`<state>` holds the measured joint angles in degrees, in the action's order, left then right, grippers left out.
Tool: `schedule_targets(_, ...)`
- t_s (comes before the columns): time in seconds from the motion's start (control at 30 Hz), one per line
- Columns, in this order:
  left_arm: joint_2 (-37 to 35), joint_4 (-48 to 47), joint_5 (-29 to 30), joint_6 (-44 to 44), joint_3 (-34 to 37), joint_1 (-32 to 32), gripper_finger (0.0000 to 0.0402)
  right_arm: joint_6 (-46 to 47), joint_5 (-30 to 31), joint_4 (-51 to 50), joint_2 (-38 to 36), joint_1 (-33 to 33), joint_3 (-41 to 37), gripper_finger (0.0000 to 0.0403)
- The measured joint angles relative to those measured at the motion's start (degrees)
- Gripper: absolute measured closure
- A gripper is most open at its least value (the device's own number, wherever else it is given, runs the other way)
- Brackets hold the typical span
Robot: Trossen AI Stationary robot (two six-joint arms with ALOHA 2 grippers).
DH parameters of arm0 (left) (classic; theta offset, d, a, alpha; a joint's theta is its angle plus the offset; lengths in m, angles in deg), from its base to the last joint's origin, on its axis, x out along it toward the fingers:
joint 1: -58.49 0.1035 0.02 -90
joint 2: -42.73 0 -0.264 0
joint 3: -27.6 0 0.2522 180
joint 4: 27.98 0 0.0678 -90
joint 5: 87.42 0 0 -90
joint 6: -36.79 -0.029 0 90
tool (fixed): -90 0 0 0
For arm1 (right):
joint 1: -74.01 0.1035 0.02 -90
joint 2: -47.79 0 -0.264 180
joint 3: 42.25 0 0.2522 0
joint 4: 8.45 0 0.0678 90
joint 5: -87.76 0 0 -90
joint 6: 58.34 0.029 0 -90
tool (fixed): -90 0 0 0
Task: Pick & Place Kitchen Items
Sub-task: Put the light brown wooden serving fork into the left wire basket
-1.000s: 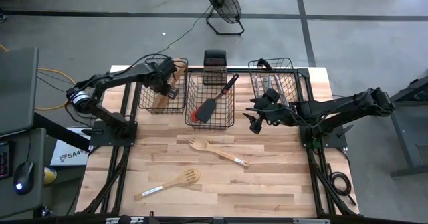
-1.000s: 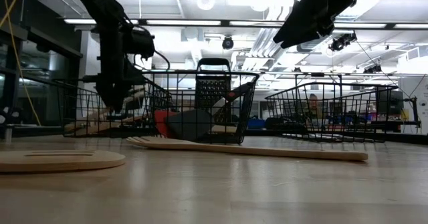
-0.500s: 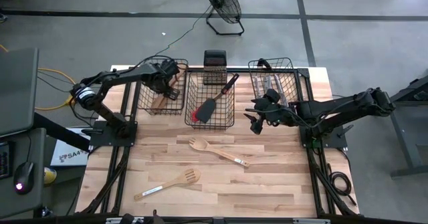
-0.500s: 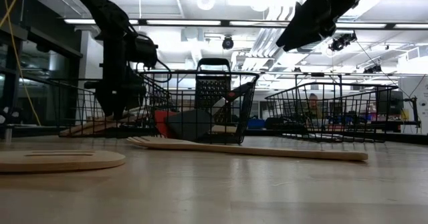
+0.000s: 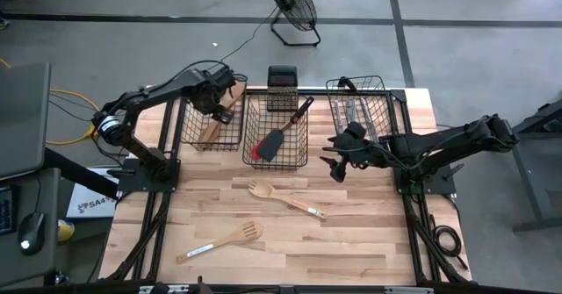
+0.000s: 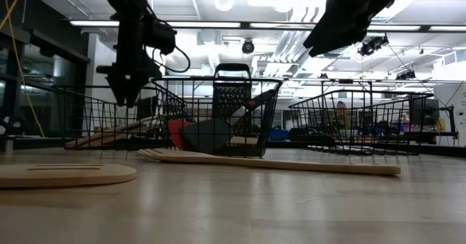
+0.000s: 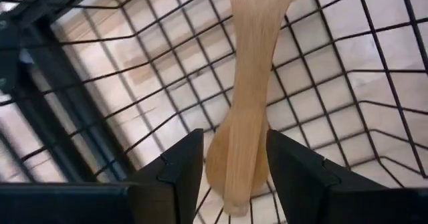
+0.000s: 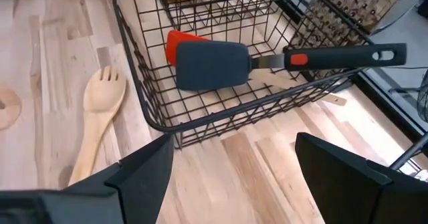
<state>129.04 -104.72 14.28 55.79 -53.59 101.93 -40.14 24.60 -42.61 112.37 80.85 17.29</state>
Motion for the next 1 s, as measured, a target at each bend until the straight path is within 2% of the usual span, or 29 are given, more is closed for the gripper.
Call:
schedule_targets(0.2, -0.3, -4.8, 1.6, 0.8, -3.1, -1.8, 0.0242, 0.2, -2.5, 0.0, 0.0, 0.0, 0.0, 0.0096)
schedule_targets(0.33, -3.0, -6.3, 3.8, 0.8, -4.3, -3.5, 0.0242, 0.3, -5.9, -0.1, -0.6, 0.2, 0.0, 0.0096)
schedule_targets(0.7, -18.8, -7.5, 4.2, 2.3, -4.2, -4.9, 0.0242, 1.7, -8.5, 0.1, -5.4, 4.9, 0.0, 0.0096)
schedule_targets(0.87, -24.3, -7.5, 5.6, 4.2, -4.2, -10.5, 0.0242, 3.9, -8.9, 0.1, -5.1, 8.7, 0.0, 0.0096)
schedule_targets(1.0, -25.5, -6.8, 7.6, 5.5, -4.1, -17.3, 0.0242, 6.2, -8.8, 0.1, -4.7, 11.3, 0.0, 0.0096)
